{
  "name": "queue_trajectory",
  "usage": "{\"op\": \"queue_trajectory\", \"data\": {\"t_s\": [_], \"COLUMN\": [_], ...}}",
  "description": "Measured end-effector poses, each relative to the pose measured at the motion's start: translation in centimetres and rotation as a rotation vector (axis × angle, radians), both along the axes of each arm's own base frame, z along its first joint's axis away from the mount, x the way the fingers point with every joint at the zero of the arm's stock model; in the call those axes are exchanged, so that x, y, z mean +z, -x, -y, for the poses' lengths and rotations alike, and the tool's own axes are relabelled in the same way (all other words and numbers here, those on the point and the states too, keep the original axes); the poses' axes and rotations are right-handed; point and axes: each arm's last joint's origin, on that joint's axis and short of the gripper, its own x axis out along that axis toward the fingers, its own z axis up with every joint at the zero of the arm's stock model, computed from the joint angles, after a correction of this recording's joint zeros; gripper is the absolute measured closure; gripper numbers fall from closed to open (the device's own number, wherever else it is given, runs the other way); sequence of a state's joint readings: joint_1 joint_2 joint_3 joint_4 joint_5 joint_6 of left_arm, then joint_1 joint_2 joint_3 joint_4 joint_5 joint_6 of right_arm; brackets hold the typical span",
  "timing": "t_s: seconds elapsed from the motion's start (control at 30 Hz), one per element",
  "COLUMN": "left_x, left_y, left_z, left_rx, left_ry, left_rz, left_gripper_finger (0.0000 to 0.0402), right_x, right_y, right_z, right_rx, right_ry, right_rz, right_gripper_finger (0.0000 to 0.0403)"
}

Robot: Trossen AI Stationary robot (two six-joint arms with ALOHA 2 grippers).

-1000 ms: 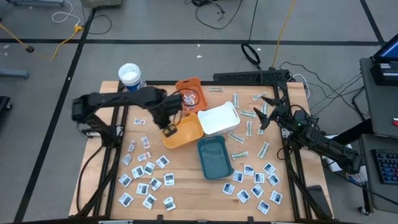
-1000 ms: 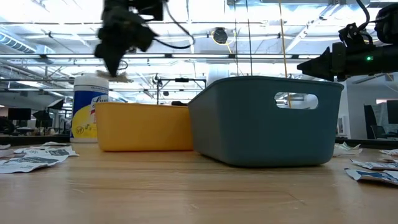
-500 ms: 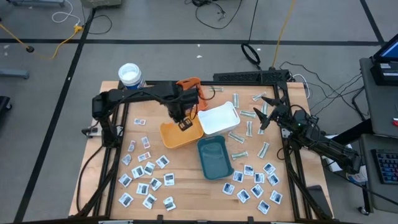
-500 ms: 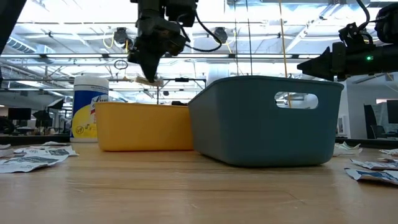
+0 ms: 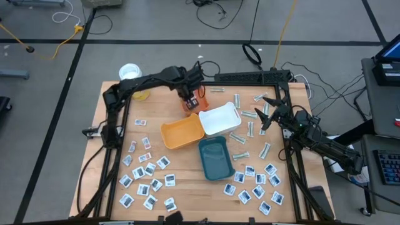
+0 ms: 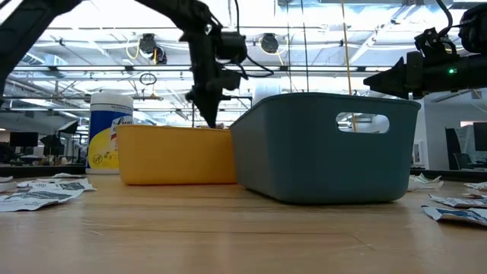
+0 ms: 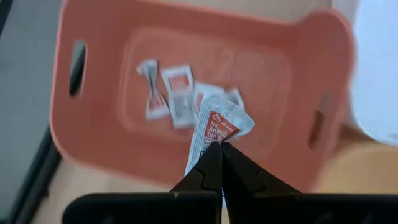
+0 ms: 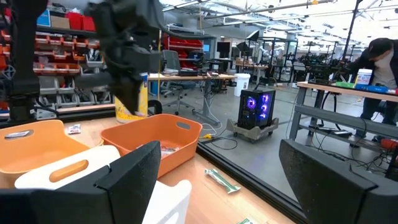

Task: Pick & Place First Aid Supplies
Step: Put the orange ointment pack into the orange bin

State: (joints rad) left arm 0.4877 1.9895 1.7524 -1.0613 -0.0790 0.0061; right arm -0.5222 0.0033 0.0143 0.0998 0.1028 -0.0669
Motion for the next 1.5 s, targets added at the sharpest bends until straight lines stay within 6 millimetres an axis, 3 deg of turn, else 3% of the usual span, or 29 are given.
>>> {"op": "queue_trajectory", "data": {"t_s": [0.17, 0.37, 0.47, 0.73, 0.9, 1.17, 1.5], "left_x": [-1.9, -2.8, -2.8, -2.5, -0.7, 1.2, 0.9], "left_y": [-0.5, -0.7, -0.9, -1.1, -0.3, 2.8, 9.4], "left_z": [-2.0, -2.4, -2.5, -2.5, -2.0, -0.9, 2.4], "left_rx": [-0.017, -0.044, -0.058, -0.052, 0.030, 0.169, 0.302], "left_ry": [0.042, 0.076, 0.072, 0.085, 0.095, 0.161, 0.208], "left_rz": [0.037, 0.047, 0.072, 0.113, 0.139, 0.086, 0.051], "left_gripper_finger": [0.0401, 0.0372, 0.0327, 0.0161, 0.0110, 0.0105, 0.0134], "right_x": [0.0, 0.0, 0.0, 0.0, 0.0, 0.0, 0.0], "right_y": [0.0, 0.0, 0.0, 0.0, 0.0, 0.0, 0.0], "right_z": [0.0, 0.0, 0.0, 0.0, 0.0, 0.0, 0.0], "right_rx": [0.000, 0.000, 0.000, 0.000, 0.000, 0.000, 0.000], "right_ry": [0.000, 0.000, 0.000, 0.000, 0.000, 0.000, 0.000], "right_rz": [0.000, 0.000, 0.000, 0.000, 0.000, 0.000, 0.000], "right_gripper_finger": [0.0080, 0.0080, 0.0080, 0.0080, 0.0080, 0.0080, 0.0080]}}
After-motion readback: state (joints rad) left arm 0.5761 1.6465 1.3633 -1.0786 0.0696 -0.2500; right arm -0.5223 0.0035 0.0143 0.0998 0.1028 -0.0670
